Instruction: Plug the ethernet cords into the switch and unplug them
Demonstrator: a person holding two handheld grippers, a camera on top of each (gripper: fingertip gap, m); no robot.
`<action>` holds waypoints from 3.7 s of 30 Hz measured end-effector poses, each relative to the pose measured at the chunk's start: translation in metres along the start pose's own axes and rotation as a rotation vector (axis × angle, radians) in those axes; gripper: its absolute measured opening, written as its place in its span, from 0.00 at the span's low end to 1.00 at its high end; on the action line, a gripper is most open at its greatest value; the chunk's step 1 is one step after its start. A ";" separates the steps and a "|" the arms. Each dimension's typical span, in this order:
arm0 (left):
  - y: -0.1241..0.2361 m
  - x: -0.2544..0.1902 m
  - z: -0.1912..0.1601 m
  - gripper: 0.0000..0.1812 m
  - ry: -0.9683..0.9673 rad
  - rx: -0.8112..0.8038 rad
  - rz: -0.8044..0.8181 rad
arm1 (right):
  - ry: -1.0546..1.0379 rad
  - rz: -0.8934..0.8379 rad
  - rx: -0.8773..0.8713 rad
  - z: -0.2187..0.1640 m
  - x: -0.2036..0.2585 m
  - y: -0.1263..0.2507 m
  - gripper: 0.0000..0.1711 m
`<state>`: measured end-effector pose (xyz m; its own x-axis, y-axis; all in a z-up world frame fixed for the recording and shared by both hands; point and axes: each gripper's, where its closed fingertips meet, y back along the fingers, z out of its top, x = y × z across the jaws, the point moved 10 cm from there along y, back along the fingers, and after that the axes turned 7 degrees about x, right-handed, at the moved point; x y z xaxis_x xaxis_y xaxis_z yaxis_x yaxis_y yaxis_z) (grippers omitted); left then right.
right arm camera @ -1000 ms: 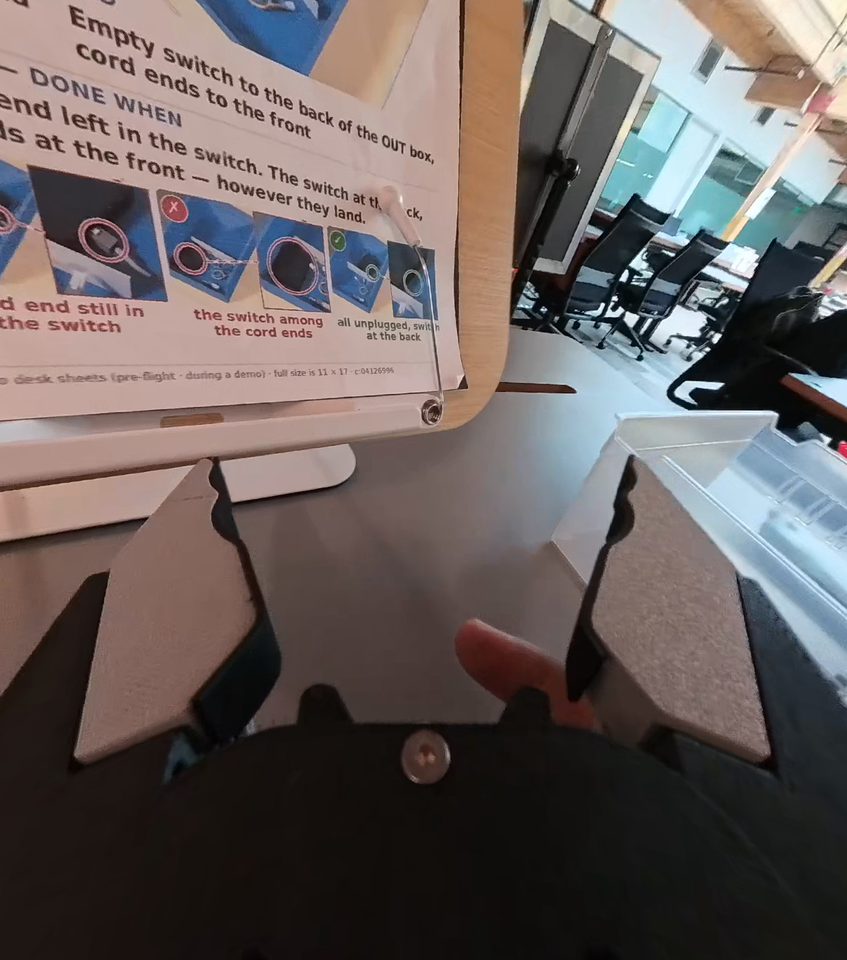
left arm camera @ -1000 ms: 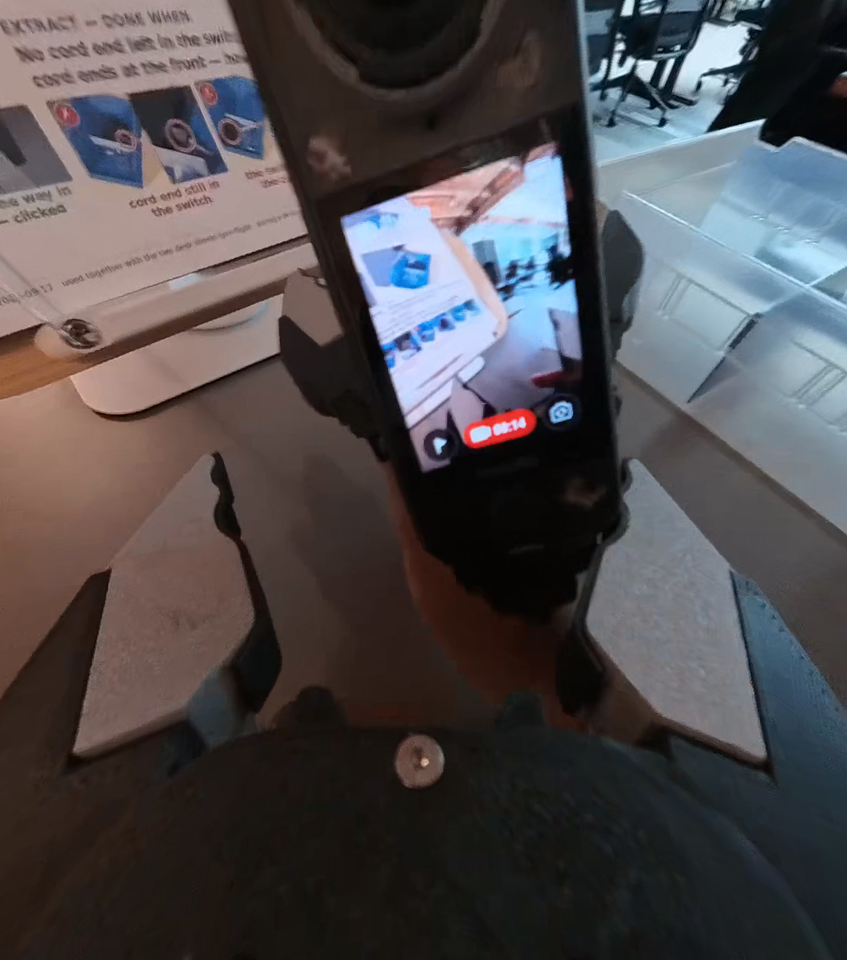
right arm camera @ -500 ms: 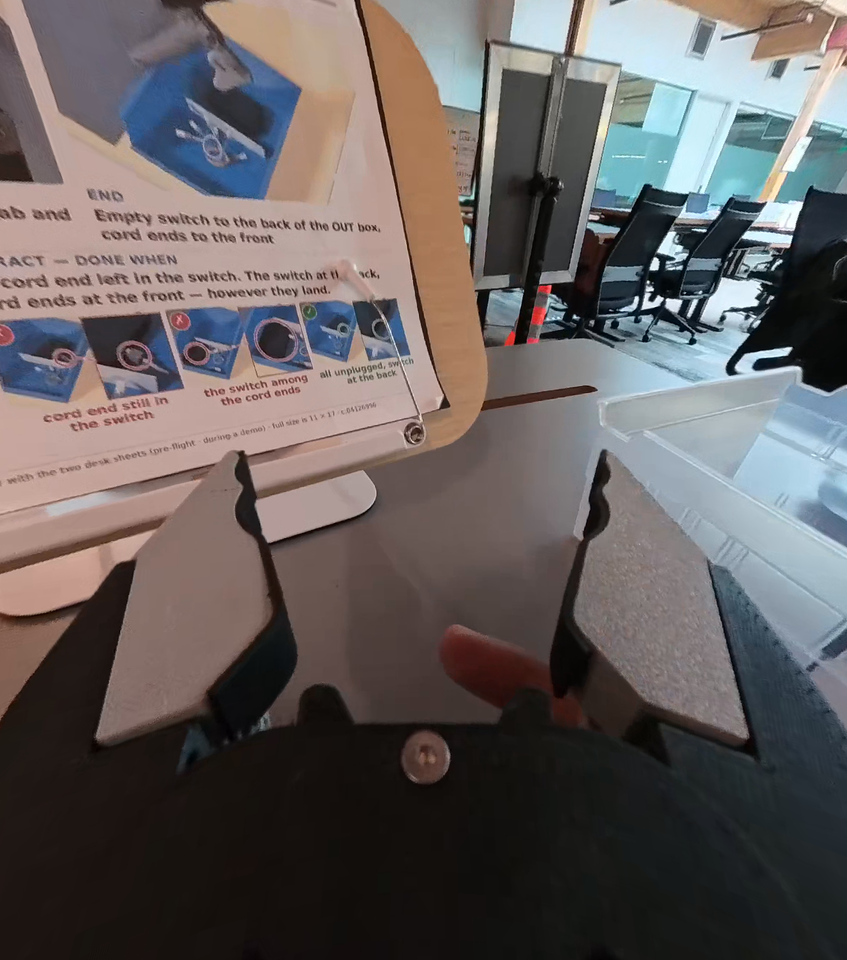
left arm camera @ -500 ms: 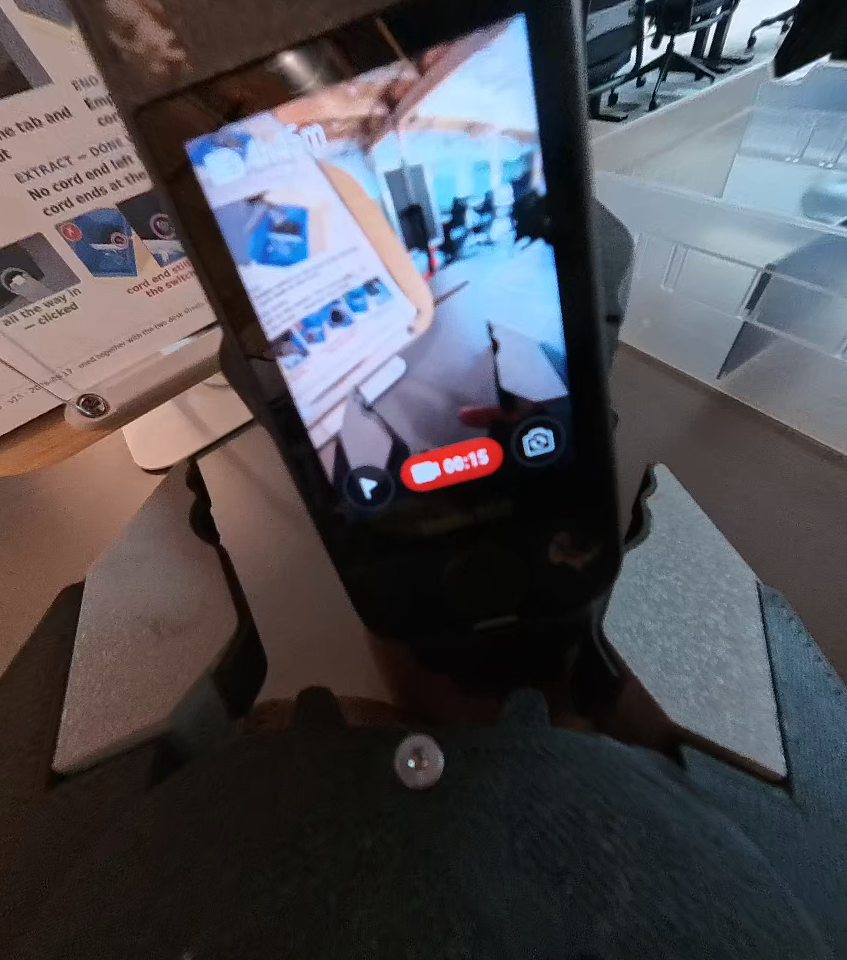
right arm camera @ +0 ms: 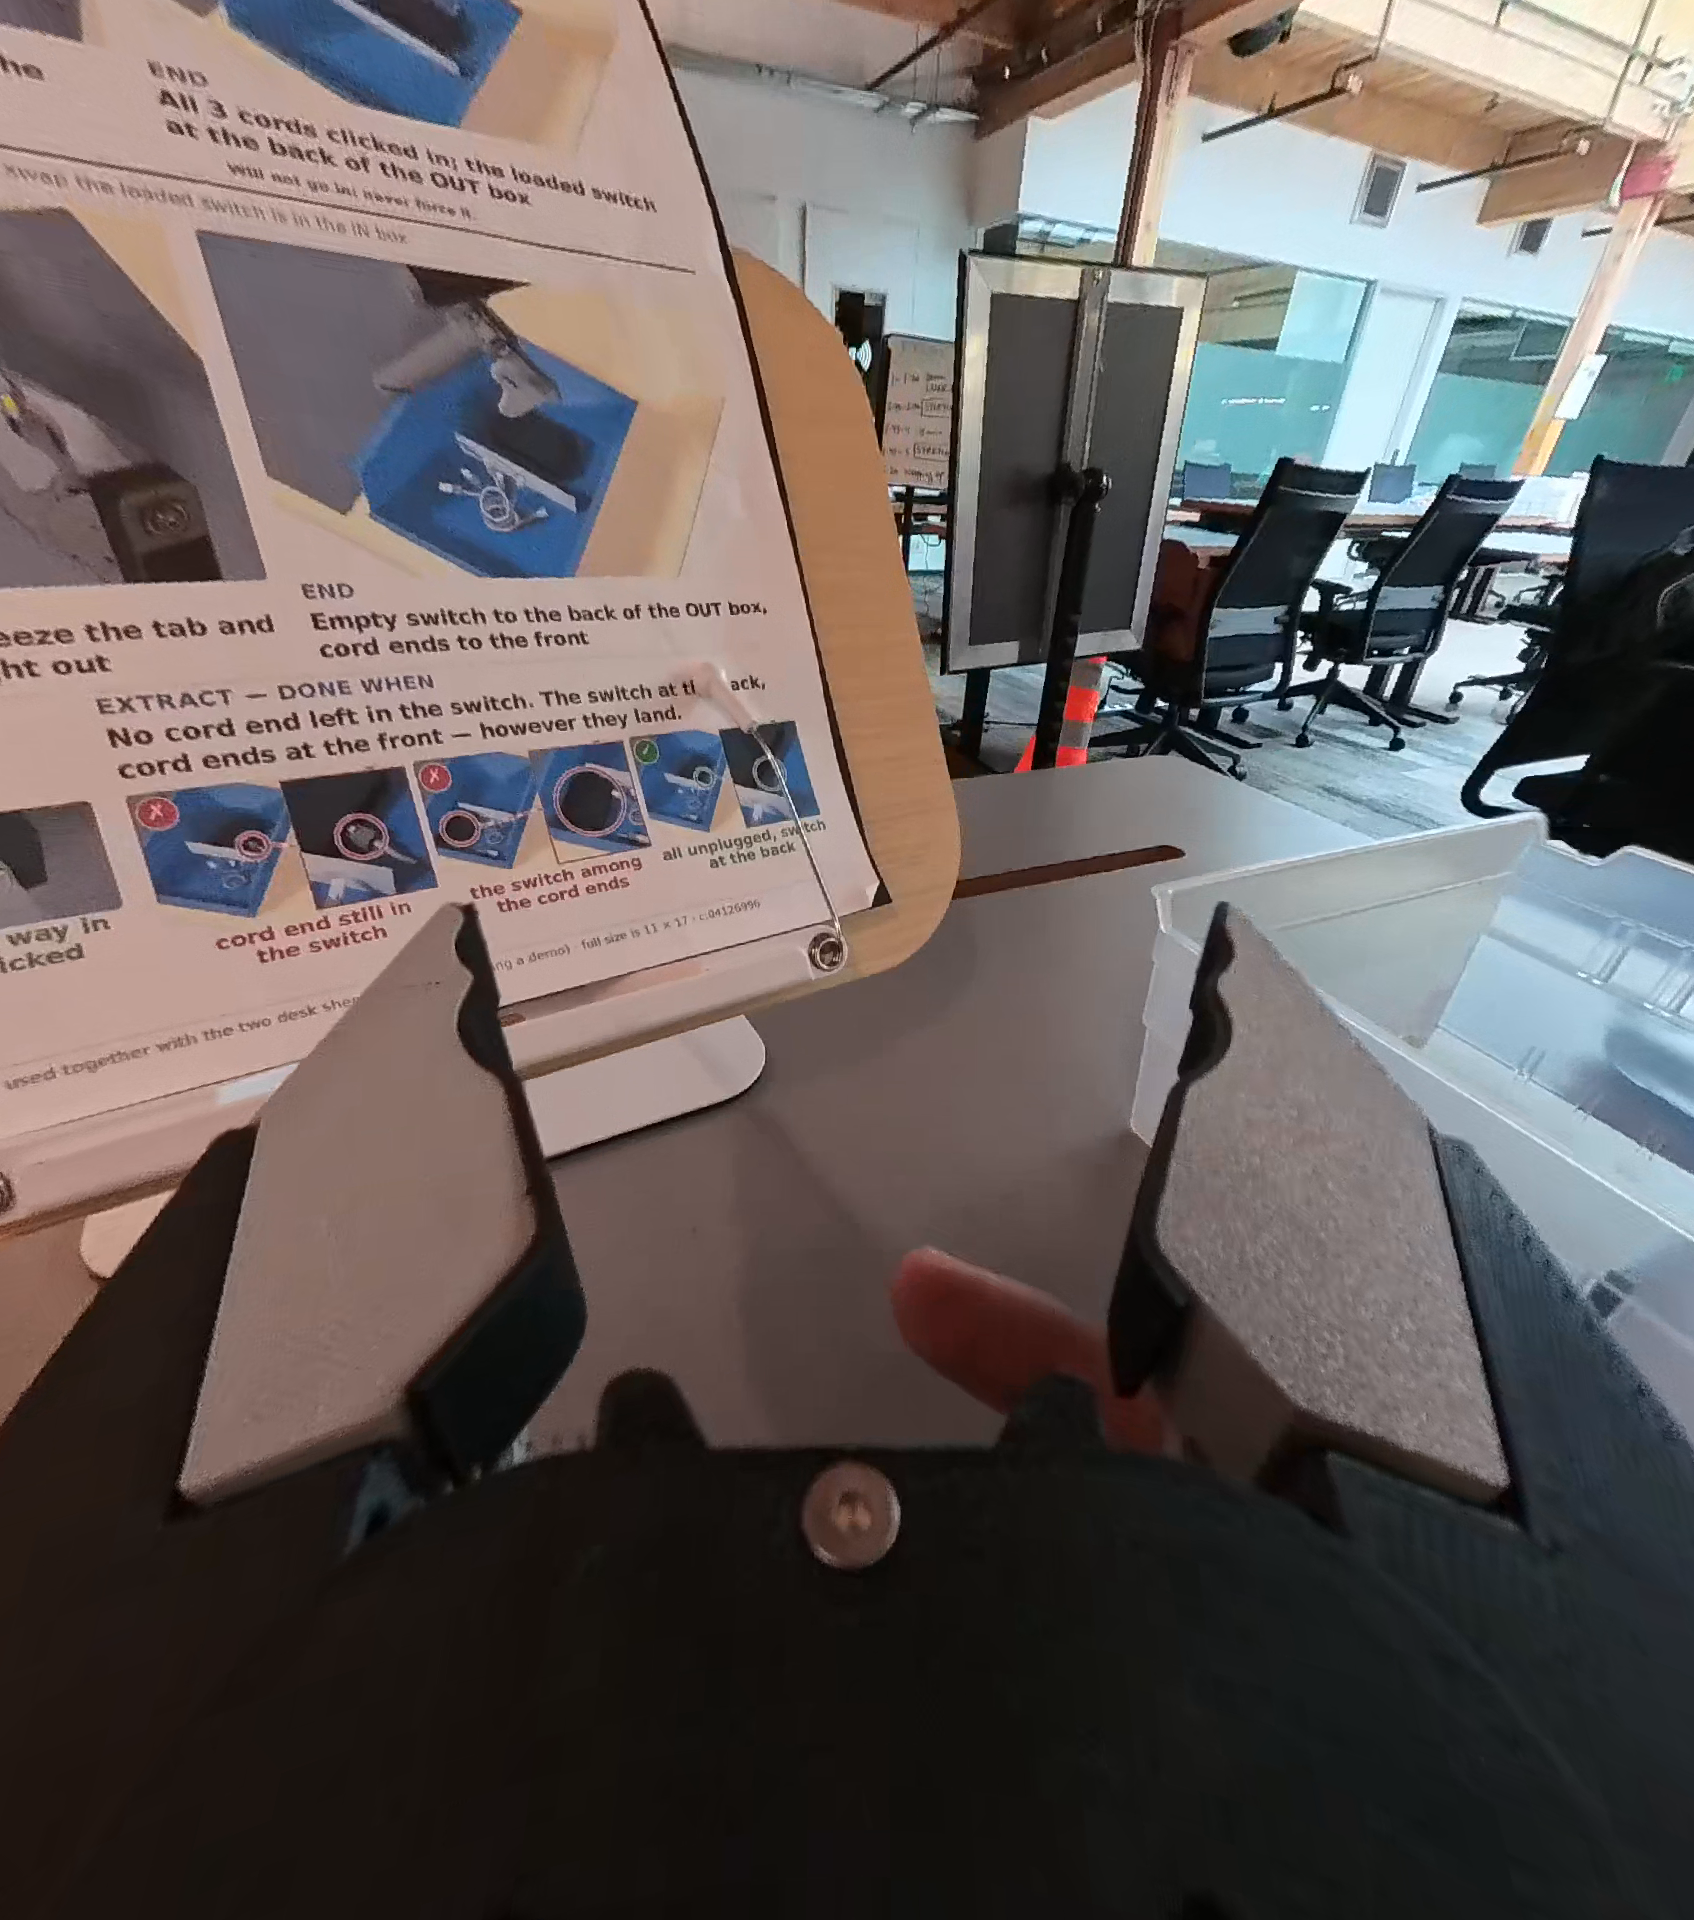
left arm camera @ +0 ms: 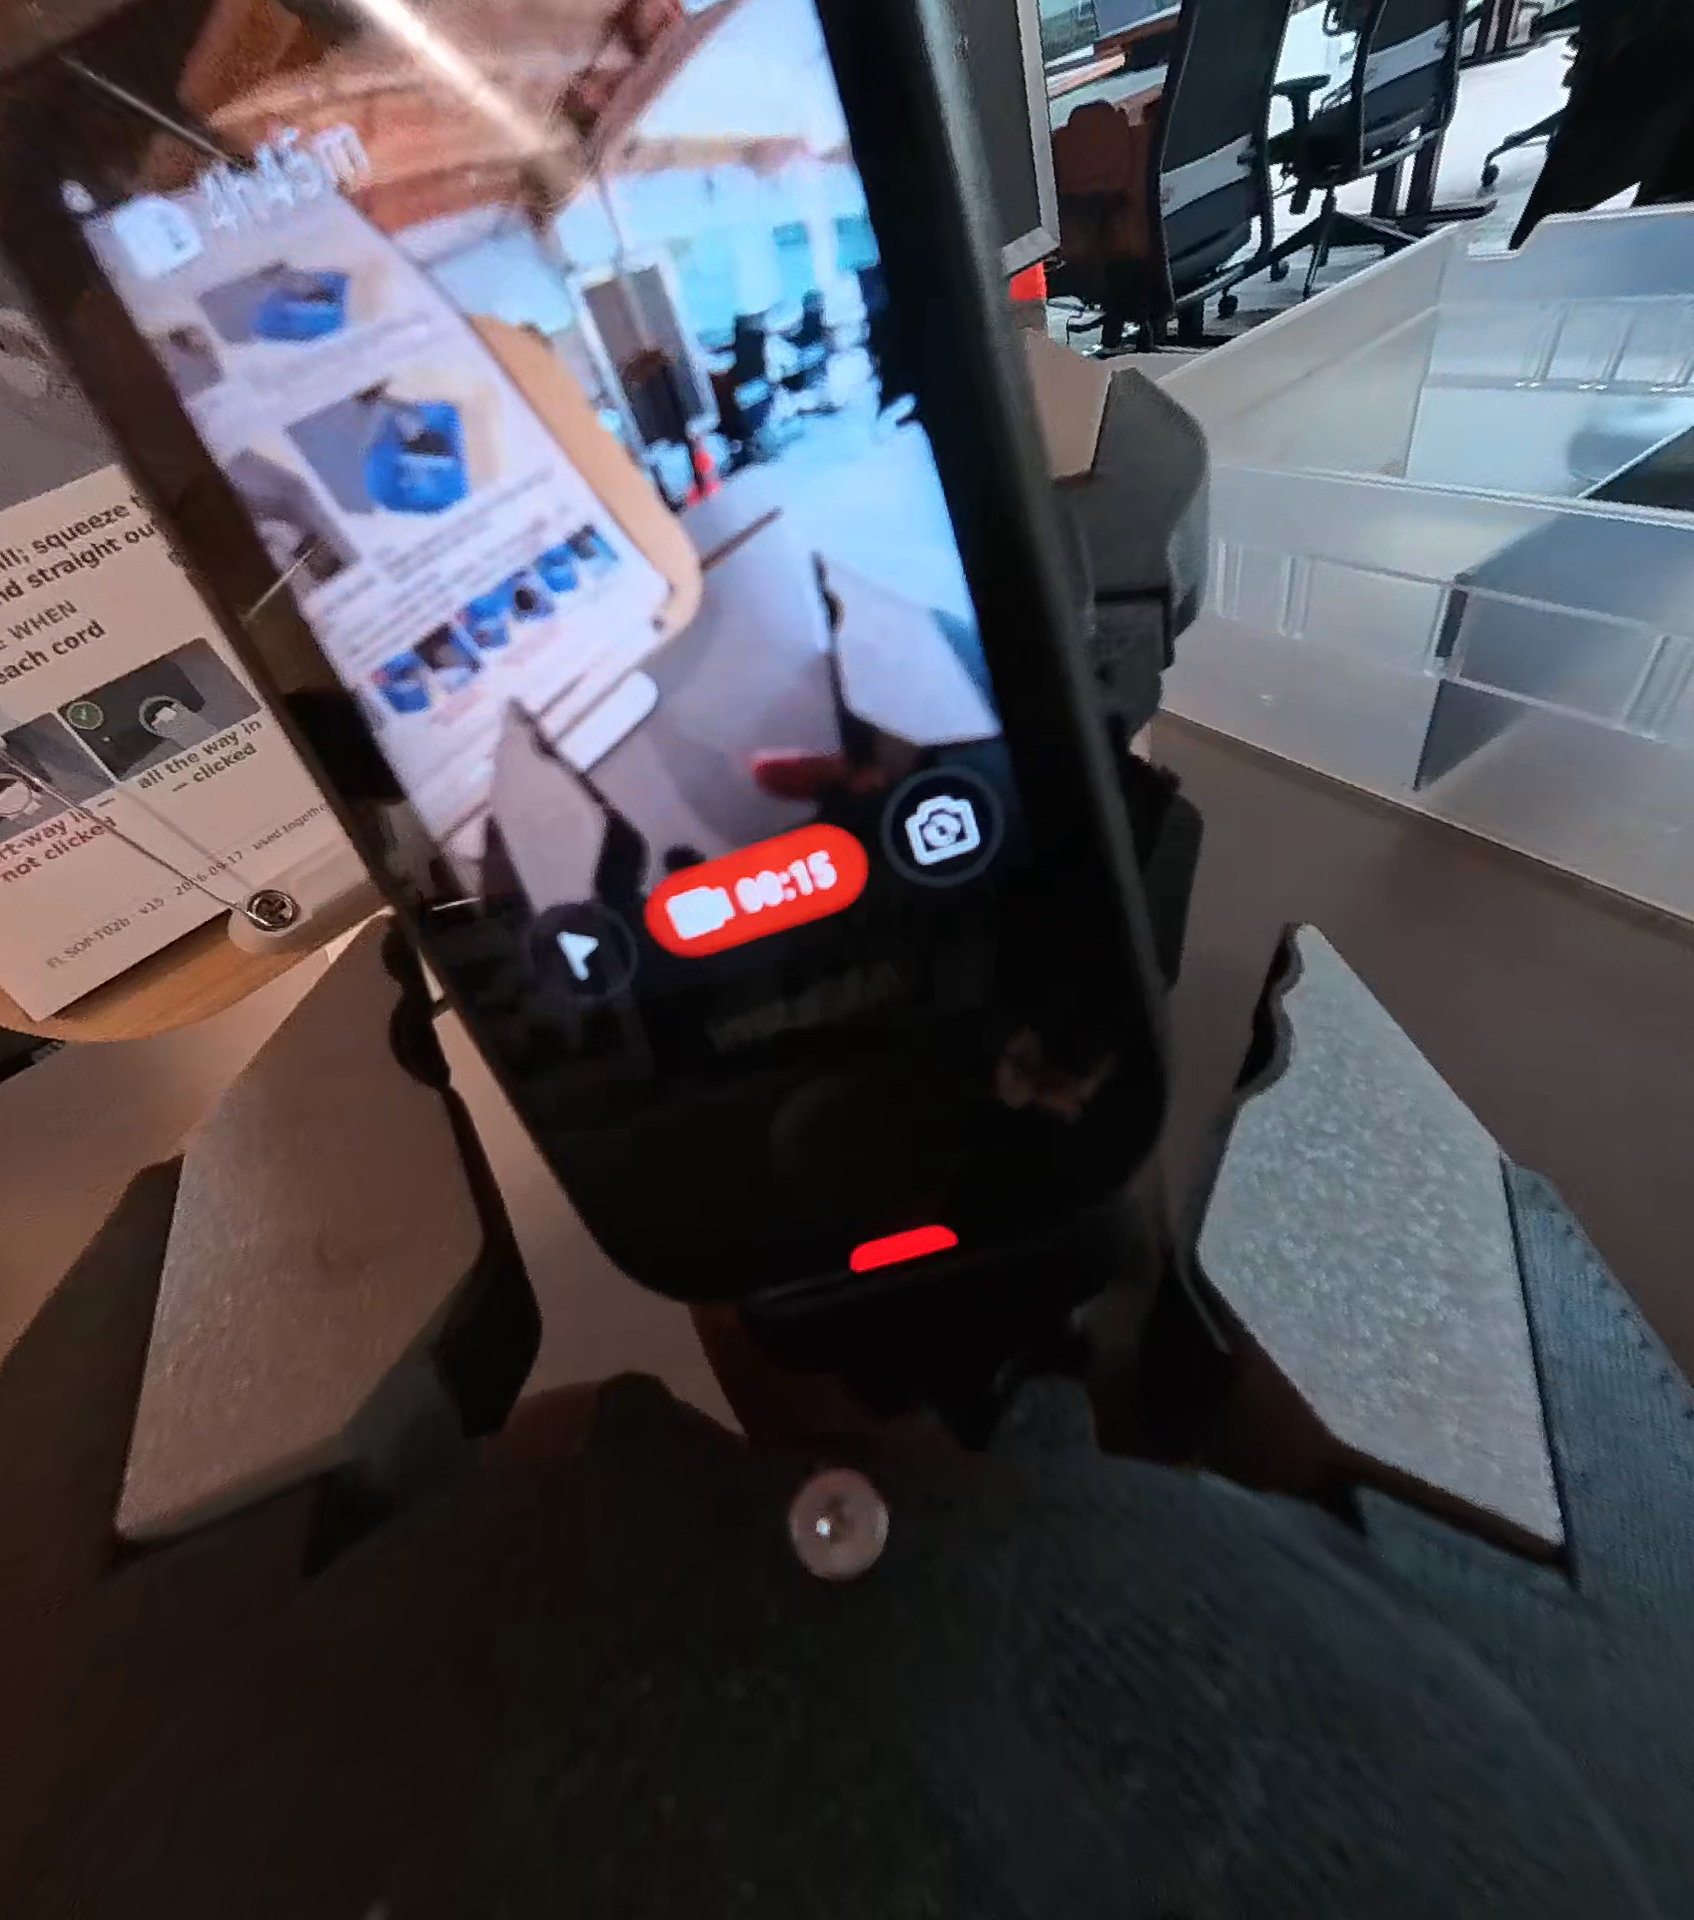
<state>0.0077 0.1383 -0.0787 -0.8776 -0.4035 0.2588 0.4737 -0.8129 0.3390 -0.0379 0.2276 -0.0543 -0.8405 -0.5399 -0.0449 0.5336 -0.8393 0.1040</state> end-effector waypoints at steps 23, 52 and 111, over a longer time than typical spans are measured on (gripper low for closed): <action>0.003 -0.002 0.000 0.82 -0.044 -0.039 0.008 | -0.024 0.053 0.018 -0.003 0.004 -0.002 0.75; 0.176 0.272 -0.001 0.35 0.144 0.220 -0.126 | 0.216 0.486 0.271 -0.032 0.050 -0.008 0.81; 0.119 0.173 -0.043 0.54 -0.354 0.433 -0.002 | 0.176 1.153 0.175 0.007 0.065 0.052 0.51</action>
<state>-0.0913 -0.0463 -0.0327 -0.8357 -0.1752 0.5205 0.5243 -0.5366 0.6612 -0.0650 0.1492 -0.0447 0.1616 -0.9864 0.0300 0.9377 0.1630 0.3068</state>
